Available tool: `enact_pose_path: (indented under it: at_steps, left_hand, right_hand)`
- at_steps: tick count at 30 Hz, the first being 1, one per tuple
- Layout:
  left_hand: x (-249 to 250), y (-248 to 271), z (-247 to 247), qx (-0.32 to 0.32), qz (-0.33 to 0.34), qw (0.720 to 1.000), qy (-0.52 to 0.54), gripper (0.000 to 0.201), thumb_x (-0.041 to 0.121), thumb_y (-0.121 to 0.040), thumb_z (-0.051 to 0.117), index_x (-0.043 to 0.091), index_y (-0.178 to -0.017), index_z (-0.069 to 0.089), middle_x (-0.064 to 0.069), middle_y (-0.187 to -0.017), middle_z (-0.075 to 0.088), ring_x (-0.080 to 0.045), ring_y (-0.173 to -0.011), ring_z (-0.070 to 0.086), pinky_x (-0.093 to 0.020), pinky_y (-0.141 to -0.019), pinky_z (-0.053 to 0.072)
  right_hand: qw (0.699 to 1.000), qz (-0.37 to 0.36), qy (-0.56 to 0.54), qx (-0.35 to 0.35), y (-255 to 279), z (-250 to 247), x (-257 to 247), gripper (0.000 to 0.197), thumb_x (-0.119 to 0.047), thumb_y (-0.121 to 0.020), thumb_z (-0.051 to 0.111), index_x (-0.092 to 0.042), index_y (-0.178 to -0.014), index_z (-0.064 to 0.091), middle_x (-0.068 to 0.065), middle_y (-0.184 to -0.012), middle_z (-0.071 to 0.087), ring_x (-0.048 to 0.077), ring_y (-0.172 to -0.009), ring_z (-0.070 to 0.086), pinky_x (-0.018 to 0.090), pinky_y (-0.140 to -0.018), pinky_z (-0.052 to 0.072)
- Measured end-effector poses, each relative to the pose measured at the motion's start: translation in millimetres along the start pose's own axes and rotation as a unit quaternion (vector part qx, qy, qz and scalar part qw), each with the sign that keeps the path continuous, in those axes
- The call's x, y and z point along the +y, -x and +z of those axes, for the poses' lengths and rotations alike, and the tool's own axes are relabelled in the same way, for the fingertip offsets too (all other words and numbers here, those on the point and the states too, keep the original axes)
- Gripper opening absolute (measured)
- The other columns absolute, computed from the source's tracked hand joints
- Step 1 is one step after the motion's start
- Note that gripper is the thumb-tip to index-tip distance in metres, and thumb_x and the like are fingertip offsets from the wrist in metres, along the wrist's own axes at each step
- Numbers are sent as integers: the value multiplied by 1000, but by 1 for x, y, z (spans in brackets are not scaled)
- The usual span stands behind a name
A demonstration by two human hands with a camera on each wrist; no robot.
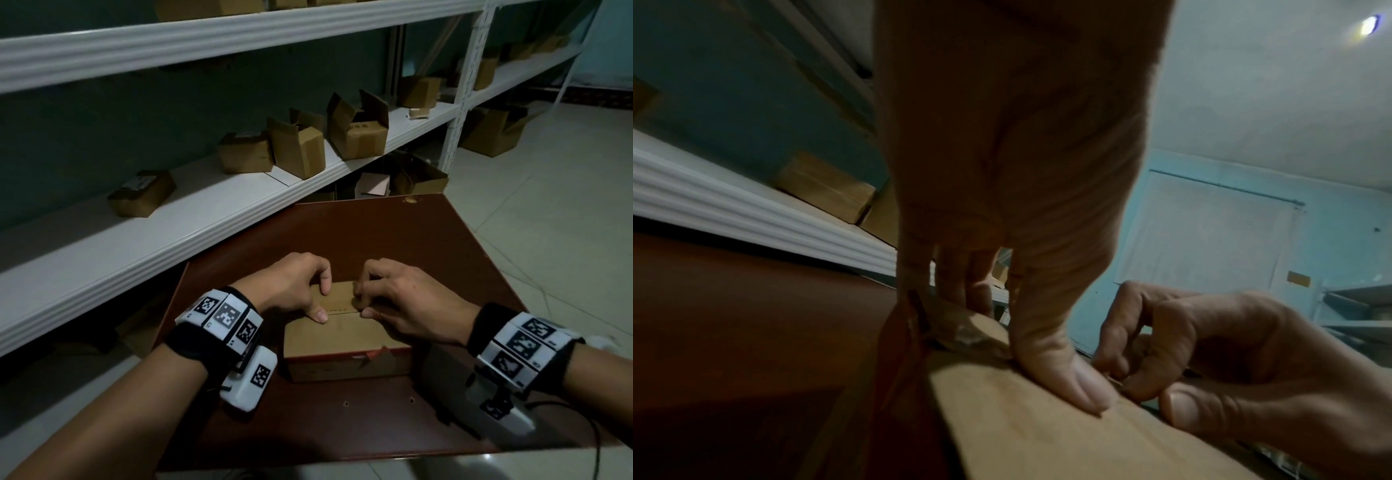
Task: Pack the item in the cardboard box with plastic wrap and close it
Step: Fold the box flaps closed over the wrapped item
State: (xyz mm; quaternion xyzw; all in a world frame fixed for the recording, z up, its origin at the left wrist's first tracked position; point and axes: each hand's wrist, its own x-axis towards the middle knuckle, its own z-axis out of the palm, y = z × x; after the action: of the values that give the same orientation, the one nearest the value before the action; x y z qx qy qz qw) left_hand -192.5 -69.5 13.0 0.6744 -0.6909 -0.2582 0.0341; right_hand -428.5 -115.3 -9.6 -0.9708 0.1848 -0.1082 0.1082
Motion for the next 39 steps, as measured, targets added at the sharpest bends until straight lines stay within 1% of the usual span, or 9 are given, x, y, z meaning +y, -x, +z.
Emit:
enact_pose_path:
  at_steps: [3, 4, 6, 10, 13, 20, 24, 30, 39]
  left_hand:
    - [2, -1, 2, -4, -16, 1000, 0, 57, 24, -66, 97, 26, -103, 54, 4, -105, 57, -19, -95, 57, -33, -67, 45]
    - [2, -1, 2, -5, -20, 1000, 3, 60, 24, -66, 97, 25, -106, 52, 3, -105, 57, -18, -94, 56, -32, -66, 43]
    - [1, -1, 3, -8, -36, 999, 14, 63, 24, -67, 97, 25, -109, 51, 1, -108, 57, -19, -95, 57, -32, -69, 45]
    - [1, -1, 7, -26, -69, 996, 40, 55, 23, -73, 92, 24, -110, 52, -2, -112, 59, -21, -99, 59, -39, -80, 52]
    - [4, 0, 8, -27, -74, 996, 39, 52, 22, -76, 90, 24, -112, 52, 1, -107, 58, -18, -96, 57, -35, -75, 50]
    - [6, 1, 9, -10, -92, 995, 49, 51, 22, -74, 91, 25, -110, 54, 1, -109, 59, -22, -103, 60, -40, -83, 54]
    - [7, 3, 11, 1, -104, 993, 56, 51, 21, -74, 92, 26, -109, 55, 2, -107, 60, -21, -102, 60, -38, -79, 53]
    - [10, 4, 12, 5, -106, 993, 59, 50, 21, -75, 91, 24, -110, 55, 2, -107, 60, -20, -99, 60, -34, -74, 50]
    - [10, 11, 3, -5, -93, 994, 52, 51, 23, -75, 91, 22, -114, 58, 1, -110, 60, -20, -103, 60, -40, -88, 54]
  right_hand:
    - [1000, 5, -1, -3, -1, 0, -1, 6, -40, -92, 62, -37, -90, 58, -17, -107, 47, 5, -99, 48, 33, -82, 51]
    - [1000, 7, -3, -4, -2, 0, -1, 6, -39, -92, 63, -36, -89, 58, -17, -107, 47, 6, -99, 49, 33, -83, 51]
    - [1000, 11, -9, -7, -2, -1, -2, 8, -38, -91, 64, -36, -87, 57, -17, -107, 47, 6, -101, 49, 34, -84, 51]
    - [999, 24, -26, -10, -4, 1, -5, 9, -32, -91, 64, -34, -86, 56, -16, -107, 47, 8, -102, 49, 36, -85, 50]
    - [999, 29, -37, -8, -4, 2, -8, 13, -28, -90, 64, -34, -86, 54, -15, -107, 48, 9, -100, 49, 37, -84, 50]
    - [998, 46, -53, -2, -4, 1, -13, 15, -21, -91, 64, -32, -86, 54, -15, -105, 49, 8, -99, 48, 37, -84, 49]
    - [996, 64, -69, -8, -6, 3, -16, 21, -14, -89, 63, -32, -84, 52, -15, -103, 48, 9, -99, 48, 37, -85, 49]
    - [992, 83, -92, -13, -8, 5, -17, 24, -11, -87, 62, -32, -85, 51, -13, -104, 50, 9, -100, 51, 39, -87, 52]
    - [989, 100, -106, -11, -11, 6, -18, 28, -8, -86, 62, -33, -86, 51, -16, -104, 50, 5, -101, 51, 38, -89, 53]
